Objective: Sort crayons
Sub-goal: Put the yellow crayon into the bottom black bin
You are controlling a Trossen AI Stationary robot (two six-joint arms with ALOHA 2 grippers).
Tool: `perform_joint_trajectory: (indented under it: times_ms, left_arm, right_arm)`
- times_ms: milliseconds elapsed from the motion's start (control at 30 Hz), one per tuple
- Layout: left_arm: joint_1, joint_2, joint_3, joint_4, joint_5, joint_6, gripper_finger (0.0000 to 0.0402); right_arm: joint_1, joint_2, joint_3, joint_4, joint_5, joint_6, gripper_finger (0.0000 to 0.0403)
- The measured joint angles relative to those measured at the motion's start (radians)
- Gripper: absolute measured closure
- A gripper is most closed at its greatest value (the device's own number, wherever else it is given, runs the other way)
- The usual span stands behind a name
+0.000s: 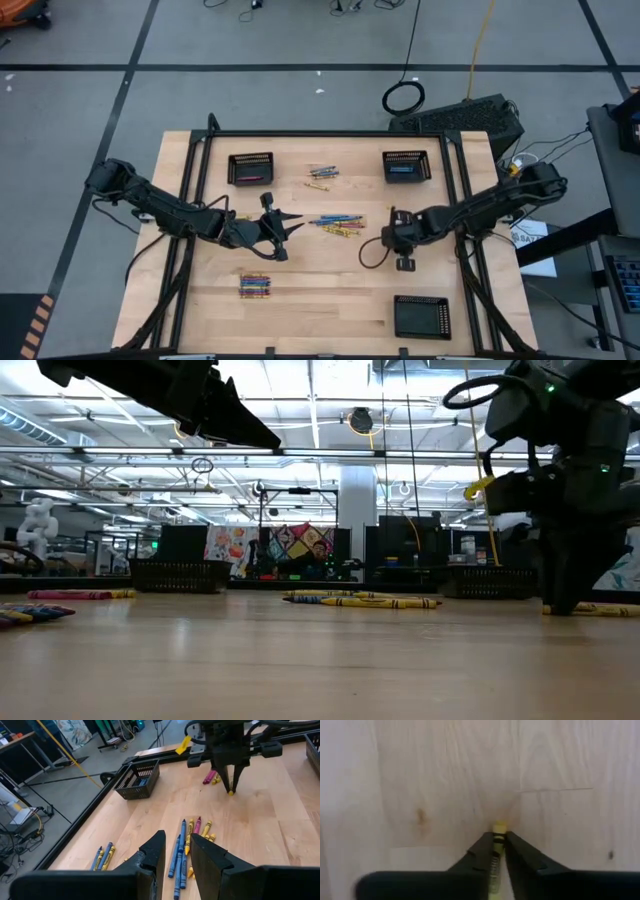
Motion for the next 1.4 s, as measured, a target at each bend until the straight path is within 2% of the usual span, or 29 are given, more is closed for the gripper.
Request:
perform_joint_trajectory:
  times_ms: [167, 400, 533, 667, 833, 933, 1100, 1400]
  left_arm:
    - [0.0, 0.0, 0.0, 0.0, 0.0, 0.0, 0.0313]
    - [0.0, 0.0, 0.0, 0.0, 0.0, -0.015, 0.0313]
    - [0.0, 0.0, 0.0, 0.0, 0.0, -0.022, 0.0313]
    - [0.0, 0.0, 0.0, 0.0, 0.0, -0.023, 0.0313]
    - [-0.002, 0.0, 0.0, 0.0, 0.0, -0.023, 0.0313]
    - [-0.003, 0.0, 0.0, 0.0, 0.0, -0.023, 0.0313]
    - [-0.004, 0.0, 0.0, 0.0, 0.0, -0.023, 0.0313]
    - [-0.005, 0.0, 0.0, 0.0, 0.0, -0.023, 0.0313]
  right_arm:
    - [0.084, -0.084, 0.0, -0.036, 0.018, 0.074, 0.0395]
    - [0.276, -0.194, 0.115, 0.014, 0.105, 0.267, 0.04]
    - [0.402, -0.203, 0.181, 0.123, 0.104, 0.367, 0.04]
    - [0.536, -0.198, 0.188, 0.24, 0.118, 0.457, 0.04]
    - [0.67, -0.143, 0.188, 0.2, 0.209, 0.633, 0.04]
    - [0.703, -0.086, 0.188, 0.171, 0.21, 0.705, 0.04]
    - [0.711, 0.015, 0.188, 0.165, 0.203, 0.729, 0.0399]
    - [0.711, 0.113, 0.188, 0.111, 0.078, 0.812, 0.0399]
